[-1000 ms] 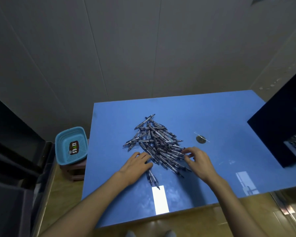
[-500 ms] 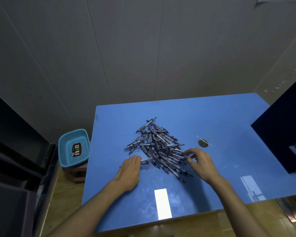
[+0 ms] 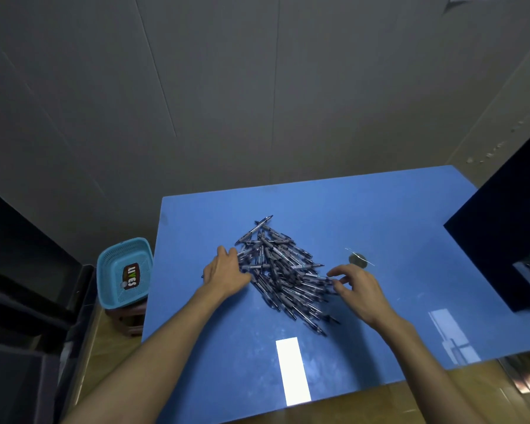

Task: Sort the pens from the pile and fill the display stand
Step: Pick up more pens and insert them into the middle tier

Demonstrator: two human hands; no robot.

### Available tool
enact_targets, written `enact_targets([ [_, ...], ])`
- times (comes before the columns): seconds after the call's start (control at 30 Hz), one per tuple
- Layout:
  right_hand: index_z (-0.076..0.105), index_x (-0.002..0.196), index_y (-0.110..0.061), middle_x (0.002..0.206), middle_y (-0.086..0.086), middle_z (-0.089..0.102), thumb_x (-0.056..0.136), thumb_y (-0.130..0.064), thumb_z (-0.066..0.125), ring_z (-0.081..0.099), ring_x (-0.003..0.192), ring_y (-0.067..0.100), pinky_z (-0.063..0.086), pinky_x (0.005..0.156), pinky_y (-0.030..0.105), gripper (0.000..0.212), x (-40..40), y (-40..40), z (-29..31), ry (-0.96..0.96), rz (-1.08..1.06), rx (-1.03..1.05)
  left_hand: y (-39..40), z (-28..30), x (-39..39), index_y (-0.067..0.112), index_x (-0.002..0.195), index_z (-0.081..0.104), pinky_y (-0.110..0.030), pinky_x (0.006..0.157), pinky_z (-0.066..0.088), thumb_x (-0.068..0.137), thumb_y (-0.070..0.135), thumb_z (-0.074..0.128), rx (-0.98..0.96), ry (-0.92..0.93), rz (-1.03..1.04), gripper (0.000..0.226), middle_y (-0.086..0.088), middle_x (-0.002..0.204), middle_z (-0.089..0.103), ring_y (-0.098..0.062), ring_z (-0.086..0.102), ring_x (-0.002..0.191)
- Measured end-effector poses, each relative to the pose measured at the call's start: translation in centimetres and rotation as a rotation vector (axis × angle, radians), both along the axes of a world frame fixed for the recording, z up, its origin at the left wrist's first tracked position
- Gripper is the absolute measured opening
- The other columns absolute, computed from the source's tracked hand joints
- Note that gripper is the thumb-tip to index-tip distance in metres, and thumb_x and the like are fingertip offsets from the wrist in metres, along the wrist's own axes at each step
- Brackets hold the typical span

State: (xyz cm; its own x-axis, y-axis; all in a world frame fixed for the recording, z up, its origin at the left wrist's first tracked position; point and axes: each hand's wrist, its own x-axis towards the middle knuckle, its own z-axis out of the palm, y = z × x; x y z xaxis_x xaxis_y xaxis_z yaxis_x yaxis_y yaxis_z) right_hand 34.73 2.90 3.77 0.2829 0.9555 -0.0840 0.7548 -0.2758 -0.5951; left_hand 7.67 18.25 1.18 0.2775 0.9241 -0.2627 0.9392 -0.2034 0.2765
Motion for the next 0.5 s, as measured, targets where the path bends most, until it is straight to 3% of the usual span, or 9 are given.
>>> enact_targets([
  [0.17, 0.069, 0.105, -0.027, 0.107, -0.011, 0.065, 0.094, -0.018, 0.059, 0.055, 0.082, -0.012, 0.041, 0.076, 0.023, 0.018, 1.1, -0.1, 0.1, 0.002, -0.004, -0.007, 0.5, -1.2, 0.9, 0.012, 0.133, 0.043, -0.038, 0.069, 0.043, 0.100, 0.035, 0.049, 0.184, 0.195, -0.172, 0.041, -0.009, 0.122, 0.045, -0.027, 0.061, 0.100],
  [0.3, 0.069, 0.104, -0.028, 0.108, -0.011, 0.067, 0.094, -0.018, 0.059, 0.059, 0.083, -0.004, 0.041, 0.075, 0.023, 0.017, 1.6, -0.4, -0.1, 0.008, -0.013, -0.019, 0.6, -1.6, 0.5, 0.011, 0.130, 0.043, -0.035, 0.057, 0.044, 0.104, 0.030, 0.043, 0.286, 0.366, -0.306, 0.032, -0.007, 0.122, 0.049, -0.023, 0.067, 0.090],
  [0.5, 0.069, 0.104, -0.028, 0.109, -0.010, 0.068, 0.094, -0.018, 0.059, 0.063, 0.089, 0.005, 0.044, 0.076, 0.025, 0.017, 2.2, -0.3, -0.1, 0.001, 0.004, -0.033, 0.1, -1.1, -1.1, 0.011, 0.127, 0.042, -0.039, 0.058, 0.038, 0.103, 0.022, 0.046, 0.284, 0.376, -0.408, 0.027, -0.009, 0.117, 0.048, -0.028, 0.064, 0.089],
])
